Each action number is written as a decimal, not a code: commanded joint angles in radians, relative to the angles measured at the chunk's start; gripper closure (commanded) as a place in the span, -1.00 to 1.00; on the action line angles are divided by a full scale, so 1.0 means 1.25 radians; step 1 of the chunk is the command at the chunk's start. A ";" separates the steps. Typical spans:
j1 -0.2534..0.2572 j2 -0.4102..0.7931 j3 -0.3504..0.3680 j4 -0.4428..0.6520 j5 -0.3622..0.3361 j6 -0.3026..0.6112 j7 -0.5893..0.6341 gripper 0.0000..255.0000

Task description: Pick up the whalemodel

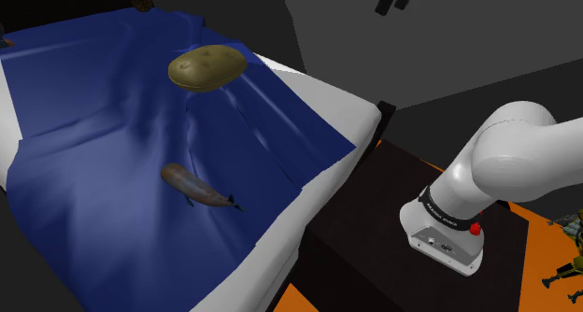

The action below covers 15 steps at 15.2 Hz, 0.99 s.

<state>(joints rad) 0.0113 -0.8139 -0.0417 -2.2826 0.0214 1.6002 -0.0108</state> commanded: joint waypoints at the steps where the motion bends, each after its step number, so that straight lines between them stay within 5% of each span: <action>1: 0.000 0.000 0.000 0.000 0.000 0.000 0.000 -1.00; 15: 0.059 0.198 0.156 -0.128 0.052 0.311 0.112 -1.00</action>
<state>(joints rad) 0.0805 -0.5916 0.1400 -2.4356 0.0837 1.9578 0.1198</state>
